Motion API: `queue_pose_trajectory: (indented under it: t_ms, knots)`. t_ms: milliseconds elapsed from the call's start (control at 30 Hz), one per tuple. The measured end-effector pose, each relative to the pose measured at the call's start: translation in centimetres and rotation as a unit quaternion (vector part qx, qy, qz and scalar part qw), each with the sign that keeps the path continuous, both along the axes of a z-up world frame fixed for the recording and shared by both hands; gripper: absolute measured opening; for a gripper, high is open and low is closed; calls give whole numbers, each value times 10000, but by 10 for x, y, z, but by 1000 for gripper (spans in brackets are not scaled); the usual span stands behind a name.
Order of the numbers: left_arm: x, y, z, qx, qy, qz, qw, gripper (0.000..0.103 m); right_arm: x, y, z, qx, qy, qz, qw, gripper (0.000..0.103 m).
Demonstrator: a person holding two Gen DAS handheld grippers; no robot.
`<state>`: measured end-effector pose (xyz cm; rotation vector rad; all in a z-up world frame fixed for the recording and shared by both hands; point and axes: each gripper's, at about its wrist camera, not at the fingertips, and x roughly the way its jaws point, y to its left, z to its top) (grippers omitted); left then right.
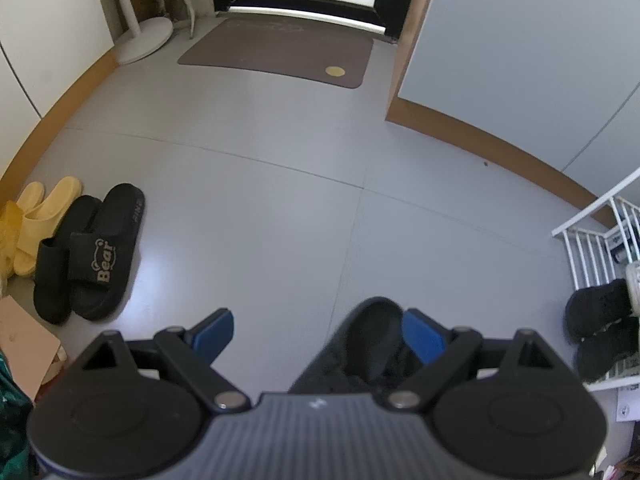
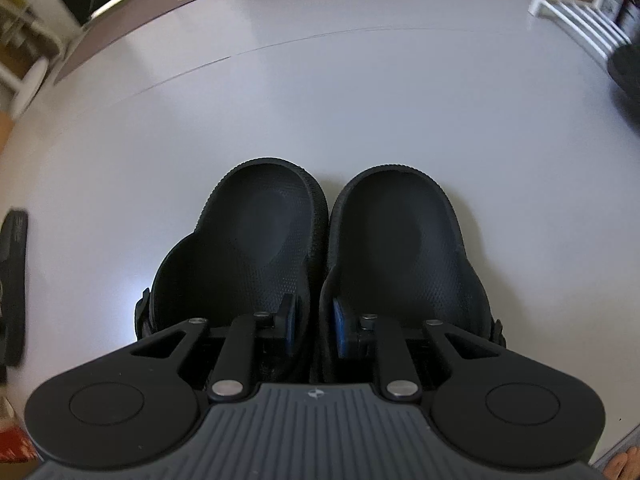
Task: Organize scattered shoes
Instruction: 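Lift the second black clog pair off the floor with the right tool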
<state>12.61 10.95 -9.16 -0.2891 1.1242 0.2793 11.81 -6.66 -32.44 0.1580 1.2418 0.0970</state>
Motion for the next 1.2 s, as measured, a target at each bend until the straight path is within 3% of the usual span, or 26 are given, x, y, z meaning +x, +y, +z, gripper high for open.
queue_pose_trajectory:
  t_ms: [167,367,567,700,1000,1200]
  knots:
    - [3,-10,-1,17,11,-136,9999,93,11,-33,3,-112,-36,-240,9996,21]
    - [5,-14,-2,52,33,-184,9998,93,24,-53,3,-72,90,-70,9999,22]
    - [6,-11,-4,166,63,-129,9998,93,33,-36,2,-159,443,34,9989,39]
    - [6,-8,-6,206,108,-81,9997,93,39,-37,-3,-121,591,59,9982,41]
    - [6,-3,-5,318,48,-111,9994,93,38,-40,1,-157,277,46,9995,27]
    - [4,-2,5,283,-127,-113,9995,93,42,-63,16,-219,-20,-179,9996,26]
